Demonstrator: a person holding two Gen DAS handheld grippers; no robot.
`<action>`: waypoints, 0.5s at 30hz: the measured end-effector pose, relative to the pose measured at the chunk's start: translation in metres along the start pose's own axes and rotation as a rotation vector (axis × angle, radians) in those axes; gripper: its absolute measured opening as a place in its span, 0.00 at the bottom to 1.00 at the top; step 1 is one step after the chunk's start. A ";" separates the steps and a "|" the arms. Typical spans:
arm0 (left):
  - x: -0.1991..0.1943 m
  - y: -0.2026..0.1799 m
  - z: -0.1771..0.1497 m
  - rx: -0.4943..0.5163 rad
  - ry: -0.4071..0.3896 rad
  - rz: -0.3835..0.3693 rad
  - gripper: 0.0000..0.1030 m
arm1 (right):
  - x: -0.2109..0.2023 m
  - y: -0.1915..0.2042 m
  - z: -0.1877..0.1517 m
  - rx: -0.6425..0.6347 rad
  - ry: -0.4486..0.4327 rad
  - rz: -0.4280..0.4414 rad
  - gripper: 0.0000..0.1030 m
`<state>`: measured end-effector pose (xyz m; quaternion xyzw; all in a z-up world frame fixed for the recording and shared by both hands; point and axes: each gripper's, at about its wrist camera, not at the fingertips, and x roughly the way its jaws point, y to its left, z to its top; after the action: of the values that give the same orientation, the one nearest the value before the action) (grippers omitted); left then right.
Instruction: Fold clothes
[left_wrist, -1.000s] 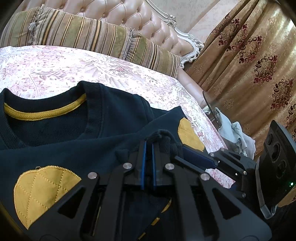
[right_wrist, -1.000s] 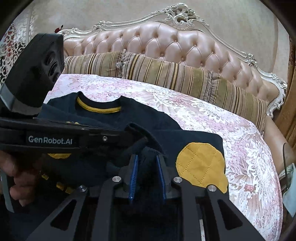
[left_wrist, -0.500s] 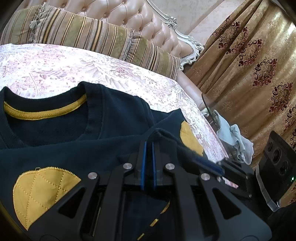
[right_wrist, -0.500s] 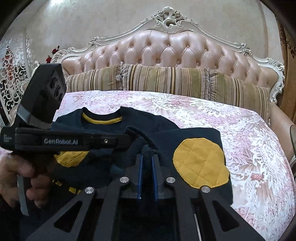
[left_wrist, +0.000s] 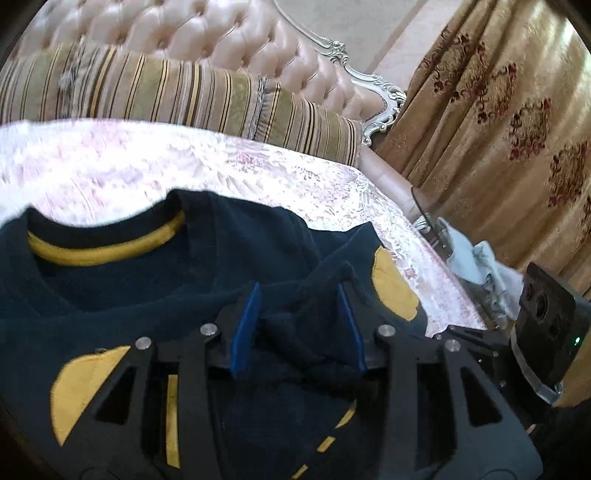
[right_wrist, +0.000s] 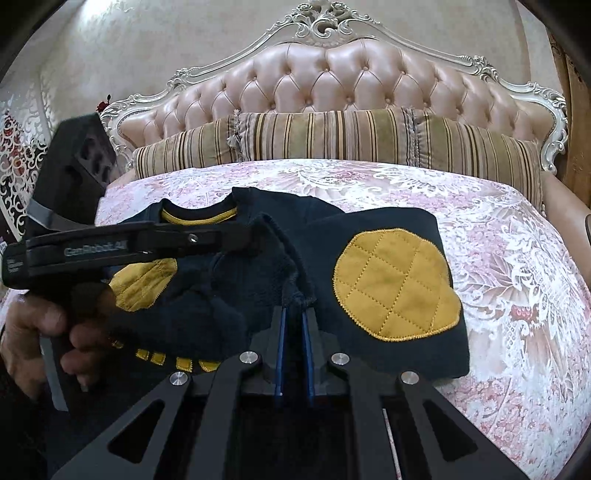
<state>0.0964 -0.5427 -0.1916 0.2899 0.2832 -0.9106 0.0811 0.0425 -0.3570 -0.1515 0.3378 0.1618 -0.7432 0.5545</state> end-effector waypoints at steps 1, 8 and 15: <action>0.001 -0.005 0.000 0.024 0.006 -0.001 0.45 | 0.000 -0.001 0.000 0.003 0.001 0.004 0.07; 0.015 -0.026 0.003 0.146 0.055 0.092 0.16 | 0.002 -0.006 0.000 0.029 0.010 0.031 0.07; 0.028 -0.006 0.013 0.015 0.104 0.090 0.06 | 0.002 -0.006 -0.003 0.044 0.015 0.042 0.00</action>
<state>0.0654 -0.5444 -0.1956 0.3498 0.2669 -0.8918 0.1052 0.0378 -0.3540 -0.1559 0.3587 0.1422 -0.7322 0.5613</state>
